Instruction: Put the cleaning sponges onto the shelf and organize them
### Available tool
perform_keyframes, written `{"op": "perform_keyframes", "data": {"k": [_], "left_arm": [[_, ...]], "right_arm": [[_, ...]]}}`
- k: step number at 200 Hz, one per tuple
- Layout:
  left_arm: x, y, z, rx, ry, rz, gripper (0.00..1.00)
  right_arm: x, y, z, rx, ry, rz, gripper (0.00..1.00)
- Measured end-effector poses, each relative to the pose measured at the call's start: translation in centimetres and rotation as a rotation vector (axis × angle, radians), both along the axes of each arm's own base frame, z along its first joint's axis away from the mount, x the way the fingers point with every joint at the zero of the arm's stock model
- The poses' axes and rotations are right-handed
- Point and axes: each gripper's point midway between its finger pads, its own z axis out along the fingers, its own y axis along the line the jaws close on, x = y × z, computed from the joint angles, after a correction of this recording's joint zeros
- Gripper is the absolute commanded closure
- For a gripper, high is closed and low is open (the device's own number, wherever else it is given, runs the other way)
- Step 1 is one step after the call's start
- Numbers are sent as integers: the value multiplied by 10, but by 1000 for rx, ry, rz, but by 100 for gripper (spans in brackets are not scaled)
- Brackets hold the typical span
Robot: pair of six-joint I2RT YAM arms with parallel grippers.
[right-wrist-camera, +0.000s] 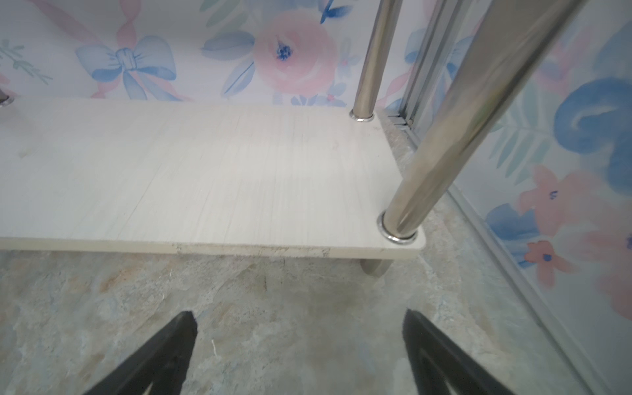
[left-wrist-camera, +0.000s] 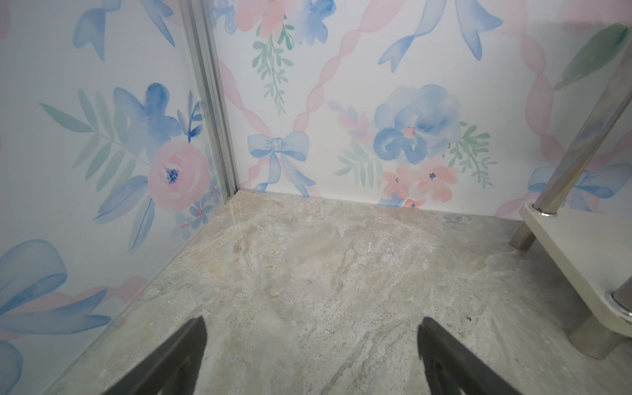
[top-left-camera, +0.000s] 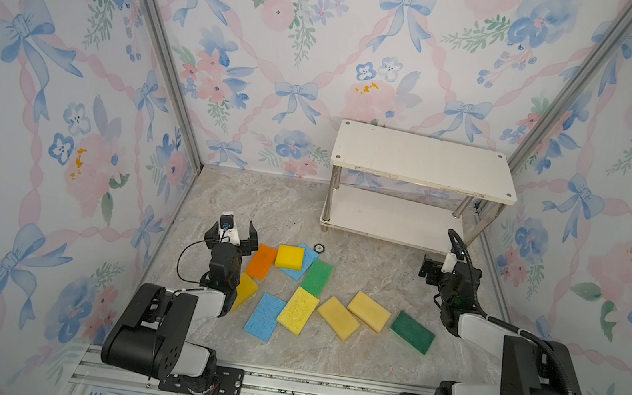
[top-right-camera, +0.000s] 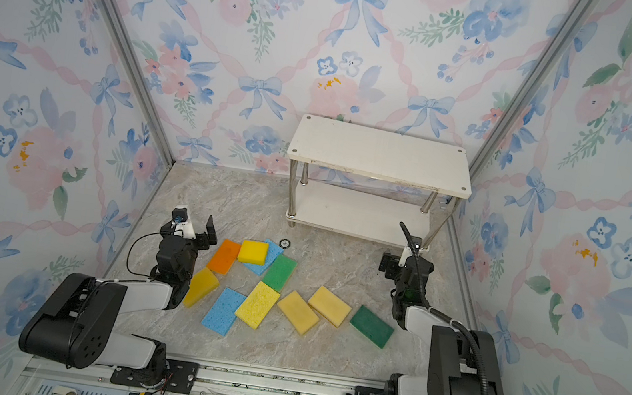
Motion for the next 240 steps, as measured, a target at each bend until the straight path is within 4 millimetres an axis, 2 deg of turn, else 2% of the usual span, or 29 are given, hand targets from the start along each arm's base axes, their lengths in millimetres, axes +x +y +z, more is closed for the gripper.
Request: {"op": "perform_keyframes", "data": {"k": [37,58,79,108,132,142,173,187,202,240], "left_arm": [[6,-11,55,-136,-36,-1,2],[6,-38,81,-175,-33,-69,2],[3,-64,81,-213,26,-159,2],[-6,-90,56,-307,153,-279,2],[-23,-113,42,-427,220,-391,2],[-29,-122,40,-479,245,-438,2],[-38,-143,35,-637,311,-526,2],[-37,-151,32,-679,344,-548,2],[-29,-159,28,-712,385,-563,2],[8,-171,25,-763,445,-571,2]], "right_arm": [[0,-10,75,91,-20,-90,3],[-12,-5,96,161,-7,-87,3],[-32,1,84,230,76,-84,3],[-54,17,56,320,252,-46,3],[-74,18,47,413,352,-41,3],[-82,9,47,471,373,-69,3],[-107,-36,50,693,360,-235,3],[-115,-46,51,764,344,-288,3],[-117,-51,54,845,322,-325,3],[-113,-74,62,1004,223,-440,3]]}}
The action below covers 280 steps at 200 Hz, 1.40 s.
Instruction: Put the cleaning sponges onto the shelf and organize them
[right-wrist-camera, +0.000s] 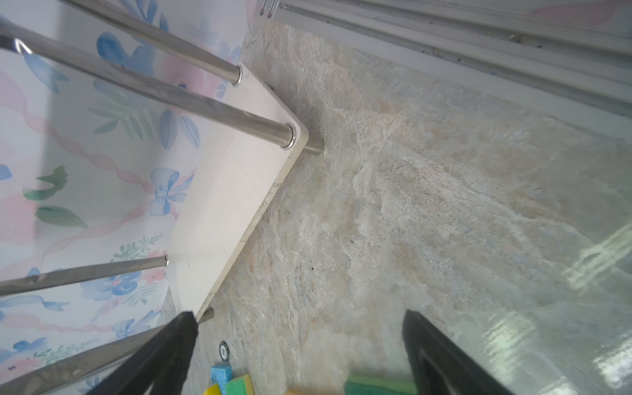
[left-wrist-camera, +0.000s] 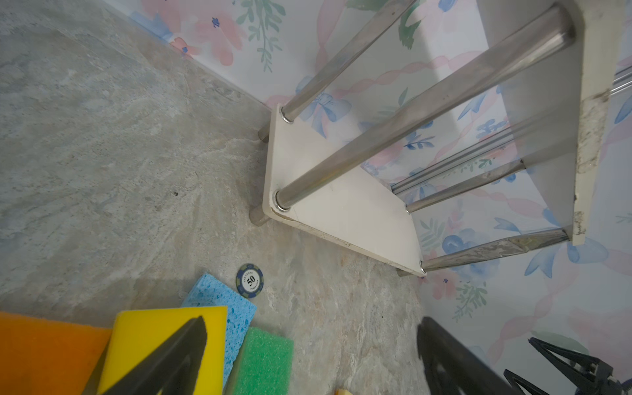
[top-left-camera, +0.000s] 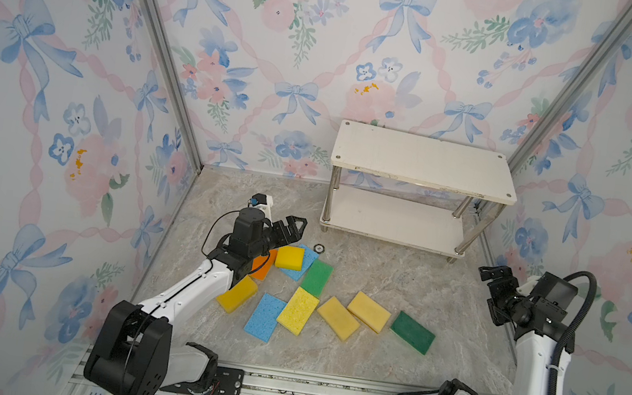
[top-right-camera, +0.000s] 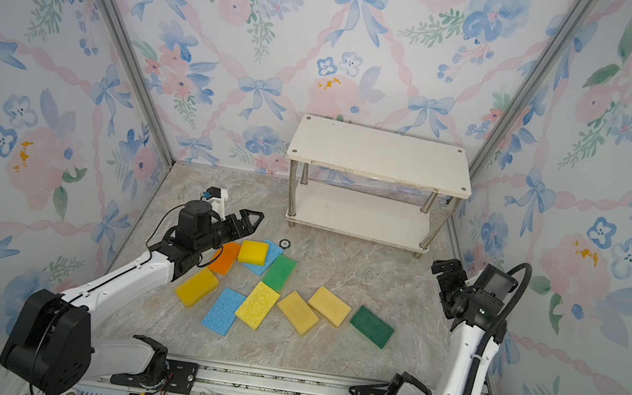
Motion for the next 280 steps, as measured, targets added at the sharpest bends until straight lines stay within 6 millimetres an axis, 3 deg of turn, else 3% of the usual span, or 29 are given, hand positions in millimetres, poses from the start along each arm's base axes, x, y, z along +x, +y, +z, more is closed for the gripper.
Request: {"op": "perform_keyframes", "data": {"k": [49,84,156,207,280], "left_arm": [[61,-13,-16,-20,71,6,2],[92,-21,-30,-21,100,10,2],[147,-35,-25,-27,61,23,2],[170,-42,-21,-33,38,23,2],[183,-49,-30,-30,45,19,2]], "right_arm": [[32,-26,6,29,-1,-83,3],[54,-35,2,-31,29,-88,3],[93,-55,-1,-130,75,-73,3],[114,-66,5,-174,76,-85,3],[146,-67,-12,-178,115,-61,3]]}}
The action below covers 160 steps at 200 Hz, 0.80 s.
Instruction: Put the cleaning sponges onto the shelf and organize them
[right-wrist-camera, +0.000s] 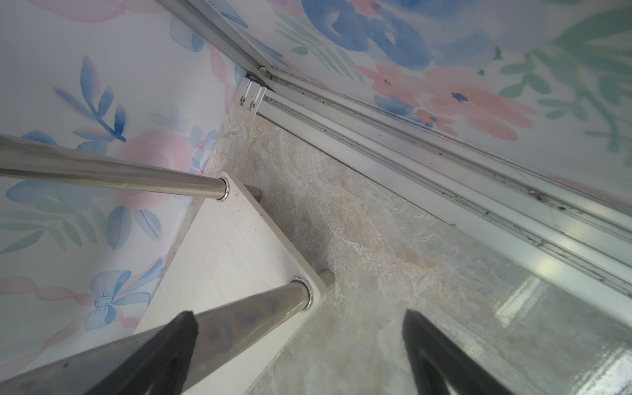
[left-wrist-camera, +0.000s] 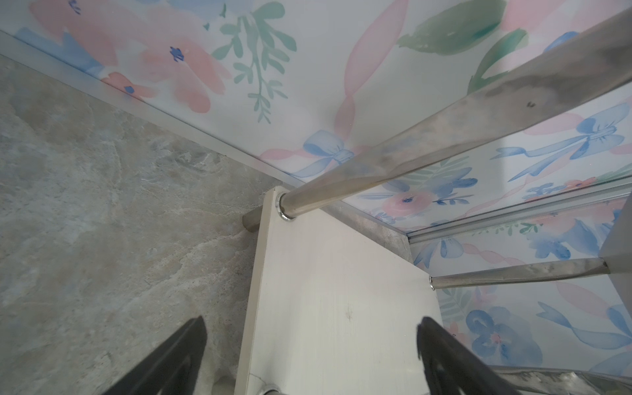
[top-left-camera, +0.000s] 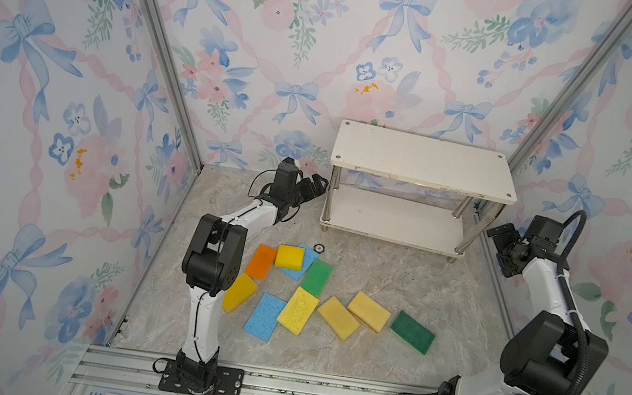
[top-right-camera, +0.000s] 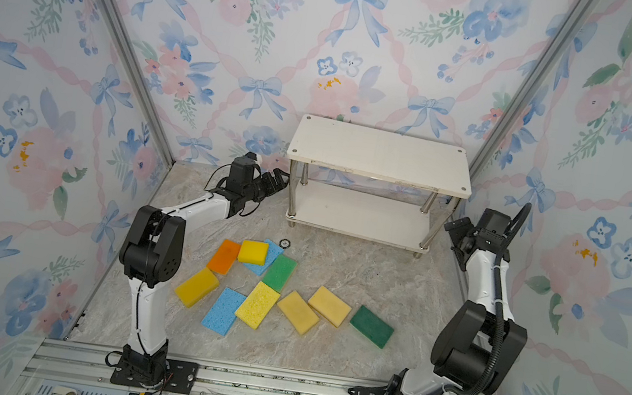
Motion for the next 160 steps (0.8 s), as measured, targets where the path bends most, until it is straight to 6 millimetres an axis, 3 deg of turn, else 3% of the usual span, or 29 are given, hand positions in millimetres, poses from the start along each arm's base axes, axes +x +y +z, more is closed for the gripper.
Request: {"op": "perform_keyframes", "data": {"k": [47,89,160], "left_arm": [[9,-3,0,-1,-5,-1,2],[16,-5,-4,-3,-4,-5,2],[26,-8,0,-27,-13,-9,2]], "right_arm": [[13,-1,-16,13,28,21,3],[18,-2,-17,57,-33,64,3],[53,17,16,82,-344,329,3]]}}
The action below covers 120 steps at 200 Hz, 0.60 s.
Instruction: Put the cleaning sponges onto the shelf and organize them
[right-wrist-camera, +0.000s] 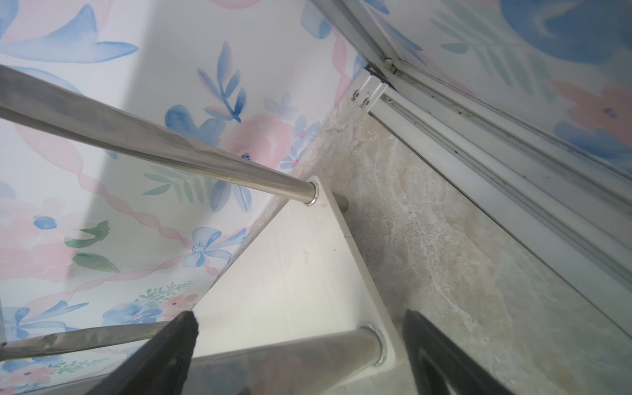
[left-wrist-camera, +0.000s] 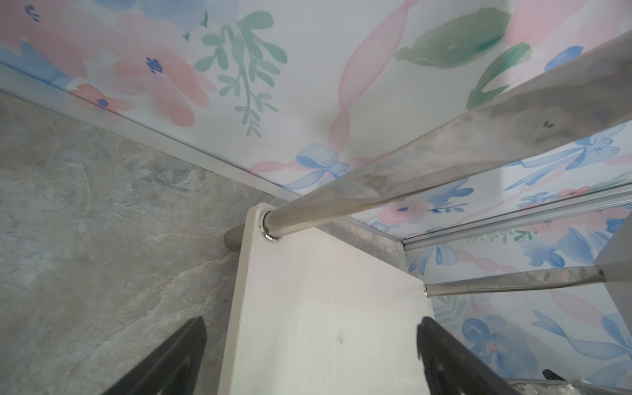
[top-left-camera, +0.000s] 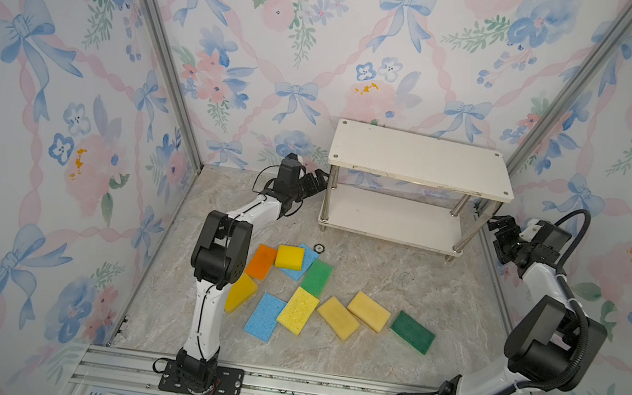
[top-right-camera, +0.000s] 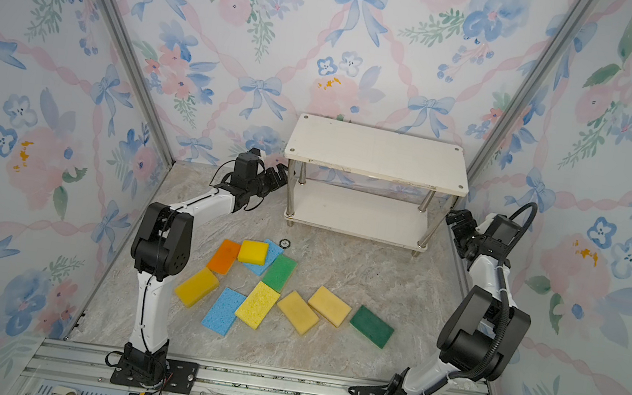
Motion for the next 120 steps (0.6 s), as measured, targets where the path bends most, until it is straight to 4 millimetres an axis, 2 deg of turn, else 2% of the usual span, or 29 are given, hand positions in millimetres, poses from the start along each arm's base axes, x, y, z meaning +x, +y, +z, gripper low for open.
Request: {"op": "perform_keyframes", "data": {"k": [56,97,120], "left_arm": [[12,16,-8,-18,20,45,2],[10,12,-10,-12,25,30,2],[6,5,-12,-10,33,10,2]], "right_arm": [[19,30,-3,-59,-92,146,3],[20,48,-10,-47,-86,206,3],[17,44,-20,22,-23,158,3]]}}
